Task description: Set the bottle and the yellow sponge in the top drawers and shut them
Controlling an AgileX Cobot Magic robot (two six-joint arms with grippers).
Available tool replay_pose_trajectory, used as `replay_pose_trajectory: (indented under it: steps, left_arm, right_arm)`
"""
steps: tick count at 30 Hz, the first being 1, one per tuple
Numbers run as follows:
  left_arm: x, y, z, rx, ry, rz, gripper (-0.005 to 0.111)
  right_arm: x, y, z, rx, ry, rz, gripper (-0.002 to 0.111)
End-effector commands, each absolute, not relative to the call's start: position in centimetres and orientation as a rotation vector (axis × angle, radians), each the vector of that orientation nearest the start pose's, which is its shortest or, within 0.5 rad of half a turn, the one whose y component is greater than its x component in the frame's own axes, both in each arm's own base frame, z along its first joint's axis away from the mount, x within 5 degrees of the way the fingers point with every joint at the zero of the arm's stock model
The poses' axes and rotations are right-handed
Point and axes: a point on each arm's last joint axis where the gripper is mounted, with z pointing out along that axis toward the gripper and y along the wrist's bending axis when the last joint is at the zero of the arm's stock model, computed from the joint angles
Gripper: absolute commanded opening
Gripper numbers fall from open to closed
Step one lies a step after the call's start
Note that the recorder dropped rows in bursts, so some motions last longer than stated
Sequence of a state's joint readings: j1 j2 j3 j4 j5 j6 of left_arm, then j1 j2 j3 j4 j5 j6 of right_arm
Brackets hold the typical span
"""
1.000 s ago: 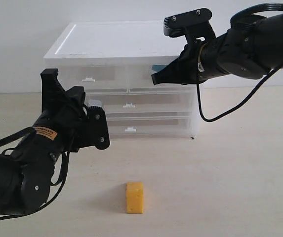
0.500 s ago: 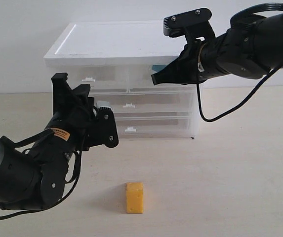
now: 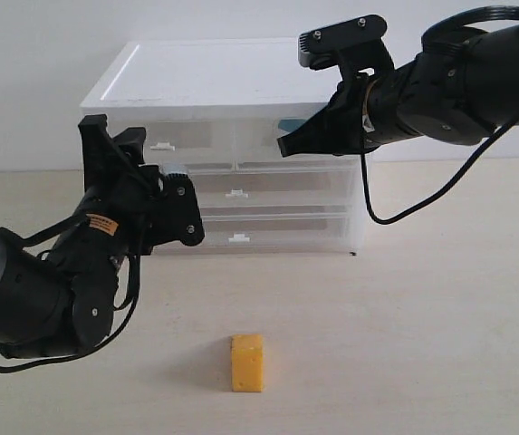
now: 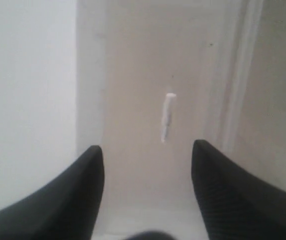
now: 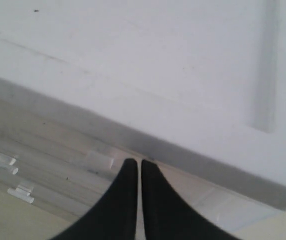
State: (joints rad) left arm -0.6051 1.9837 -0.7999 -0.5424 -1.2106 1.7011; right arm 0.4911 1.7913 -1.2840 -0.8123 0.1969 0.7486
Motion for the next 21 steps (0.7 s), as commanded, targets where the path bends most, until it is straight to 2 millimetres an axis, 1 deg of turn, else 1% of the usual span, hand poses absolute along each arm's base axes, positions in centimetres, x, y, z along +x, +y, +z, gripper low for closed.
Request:
replay_pose_trajectory:
  steps: [1,2,4,7,11,17,21]
  left_arm:
    - [32.4,-17.8,14.5,1.226,1.065,1.055,0.05]
    - [32.7,-18.0,14.1,1.238,1.063,1.065,0.05]
    - [33.2,-18.2,13.9,1.236,1.065,1.089,0.05]
    - [33.8,-18.6,14.4,1.21,1.053,1.095,0.05]
    - [34.1,-18.8,14.8,1.182,1.058,1.085,0.05]
    - [34.2,-18.5,14.8,1.155,1.082,1.066,0.05]
    - [34.7,-17.7,14.8,1.154,1.08,1.08,0.05]
  right_arm:
    - [37.3,18.4,26.6,-0.496,2.042,0.105,0.0]
    - [37.3,18.4,26.6,-0.496,2.042,0.105,0.0]
    - [37.3,18.4,26.6,-0.496,2.042,0.105,0.0]
    - [37.3,18.4,26.6,-0.501,2.04,0.102,0.0]
    - [37.3,18.4,26.6,-0.504,2.038,0.102,0.0]
    - [37.3,18.4,26.6,-0.514,2.036,0.096,0.0]
    - [37.3,18.4,26.6,-0.514,2.036,0.096,0.0]
